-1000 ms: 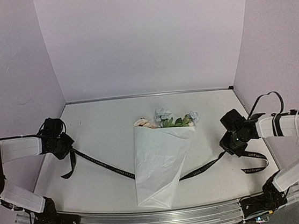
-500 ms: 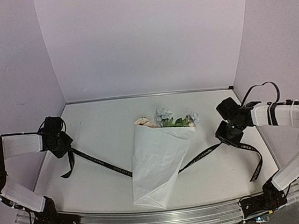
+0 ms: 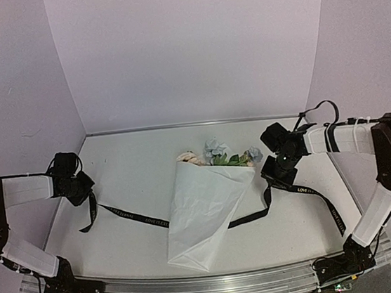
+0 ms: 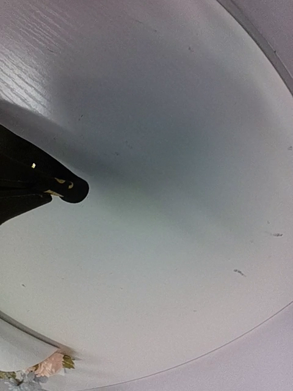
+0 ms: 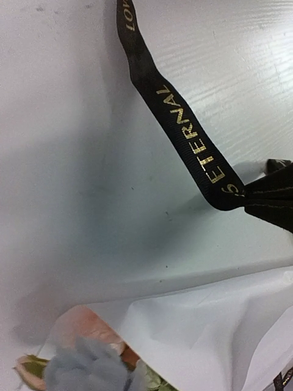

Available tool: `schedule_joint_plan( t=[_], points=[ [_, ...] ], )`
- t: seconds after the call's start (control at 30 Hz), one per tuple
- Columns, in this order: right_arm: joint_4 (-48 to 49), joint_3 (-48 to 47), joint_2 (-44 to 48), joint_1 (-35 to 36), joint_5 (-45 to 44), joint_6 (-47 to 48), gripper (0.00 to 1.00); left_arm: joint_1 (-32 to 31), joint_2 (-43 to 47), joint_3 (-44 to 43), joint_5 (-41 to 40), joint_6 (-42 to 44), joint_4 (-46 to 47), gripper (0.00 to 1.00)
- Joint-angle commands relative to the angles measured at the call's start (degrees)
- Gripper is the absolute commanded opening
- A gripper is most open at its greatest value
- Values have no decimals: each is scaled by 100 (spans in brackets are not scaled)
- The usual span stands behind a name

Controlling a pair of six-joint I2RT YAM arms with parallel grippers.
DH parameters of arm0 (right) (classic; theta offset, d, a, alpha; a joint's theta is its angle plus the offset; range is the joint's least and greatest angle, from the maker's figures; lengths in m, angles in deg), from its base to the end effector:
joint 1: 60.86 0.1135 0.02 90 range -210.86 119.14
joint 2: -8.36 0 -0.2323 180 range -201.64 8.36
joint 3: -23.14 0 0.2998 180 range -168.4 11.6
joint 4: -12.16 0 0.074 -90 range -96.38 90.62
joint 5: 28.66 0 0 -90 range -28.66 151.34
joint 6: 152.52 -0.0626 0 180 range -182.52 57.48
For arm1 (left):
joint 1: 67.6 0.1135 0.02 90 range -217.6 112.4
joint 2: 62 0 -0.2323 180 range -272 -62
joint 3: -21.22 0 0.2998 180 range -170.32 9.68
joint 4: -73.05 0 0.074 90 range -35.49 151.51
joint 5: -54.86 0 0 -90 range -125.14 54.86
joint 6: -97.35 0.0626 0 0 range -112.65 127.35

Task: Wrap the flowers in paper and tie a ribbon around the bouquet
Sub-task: Cross the ribbon over the folded bouquet.

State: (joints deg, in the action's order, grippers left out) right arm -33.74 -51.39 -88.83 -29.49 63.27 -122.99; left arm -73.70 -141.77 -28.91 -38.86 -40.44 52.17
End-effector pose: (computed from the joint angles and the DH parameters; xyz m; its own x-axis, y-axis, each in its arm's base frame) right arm 0.3196 0.1973 0.1014 -0.8535 0.4981 -0.1529 0.4299 0.8390 0.3335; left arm 0.3247 -0.0306 0.0885 -0.5638 -0.6831 -0.4643 -0.5248 0.7303 -0.4373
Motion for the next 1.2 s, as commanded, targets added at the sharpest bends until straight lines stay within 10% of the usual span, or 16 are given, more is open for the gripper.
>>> schedule_joint_plan(
  t=[0.0, 0.73, 1.17],
  points=[
    [393, -356, -578, 238, 190, -282, 0, -185, 7, -24, 380, 330, 224, 0],
    [433, -2918, -2423, 140, 1023, 158, 0, -237, 743, 288, 479, 144, 69, 0],
    [-1009, -1513, -574, 41, 303, 1045, 0, -1346, 1138, -522, 820, 1408, 1519, 0]
  ],
)
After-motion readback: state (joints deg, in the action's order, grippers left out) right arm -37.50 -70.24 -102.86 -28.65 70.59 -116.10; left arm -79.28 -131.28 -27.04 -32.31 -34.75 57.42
